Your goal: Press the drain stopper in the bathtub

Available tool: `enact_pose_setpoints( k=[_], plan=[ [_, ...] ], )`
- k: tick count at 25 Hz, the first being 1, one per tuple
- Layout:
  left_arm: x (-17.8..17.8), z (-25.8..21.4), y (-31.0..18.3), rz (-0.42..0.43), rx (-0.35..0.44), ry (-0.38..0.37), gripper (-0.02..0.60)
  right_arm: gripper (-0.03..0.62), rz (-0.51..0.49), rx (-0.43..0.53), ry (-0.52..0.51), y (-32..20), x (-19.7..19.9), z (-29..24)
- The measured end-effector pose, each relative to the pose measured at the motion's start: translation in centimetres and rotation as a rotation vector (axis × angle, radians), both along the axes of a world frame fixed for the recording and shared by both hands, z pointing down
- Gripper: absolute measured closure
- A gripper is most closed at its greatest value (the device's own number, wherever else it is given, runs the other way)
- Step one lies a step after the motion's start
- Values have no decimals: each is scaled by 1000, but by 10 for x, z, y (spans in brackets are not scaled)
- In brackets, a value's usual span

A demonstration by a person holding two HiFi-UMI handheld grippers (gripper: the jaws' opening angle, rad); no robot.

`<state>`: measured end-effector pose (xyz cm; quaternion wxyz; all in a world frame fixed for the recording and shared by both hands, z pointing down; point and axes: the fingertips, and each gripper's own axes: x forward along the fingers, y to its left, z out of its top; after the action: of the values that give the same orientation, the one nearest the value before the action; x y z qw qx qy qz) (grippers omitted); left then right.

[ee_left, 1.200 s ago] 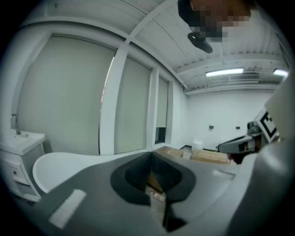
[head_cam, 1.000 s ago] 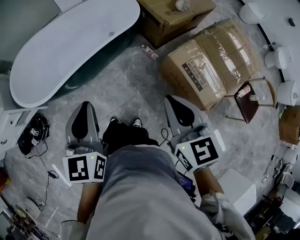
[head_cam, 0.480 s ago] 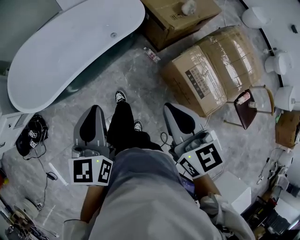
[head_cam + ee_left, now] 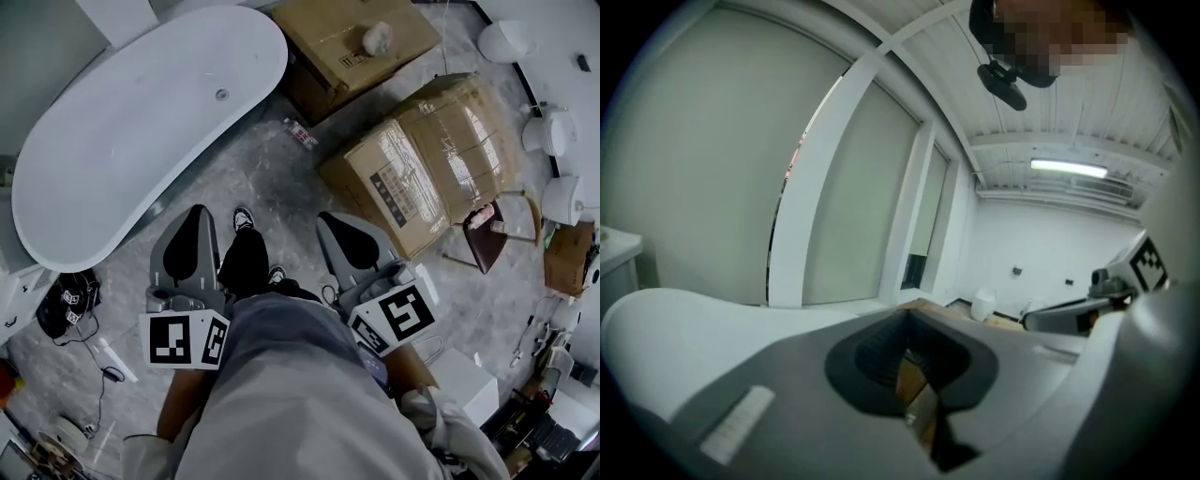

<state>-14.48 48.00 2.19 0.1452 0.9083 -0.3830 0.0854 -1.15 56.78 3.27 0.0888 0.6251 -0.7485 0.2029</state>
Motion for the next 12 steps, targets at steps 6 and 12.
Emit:
enact_pose_setpoints(
  k=[6,12],
  plan=[
    [4,-14,-72,4,24,49,581,594,91,-9,-12,-70,24,-8],
    [1,-15,-127,35,13,90,581,594,60,30,14,-136,19,-23]
  ],
)
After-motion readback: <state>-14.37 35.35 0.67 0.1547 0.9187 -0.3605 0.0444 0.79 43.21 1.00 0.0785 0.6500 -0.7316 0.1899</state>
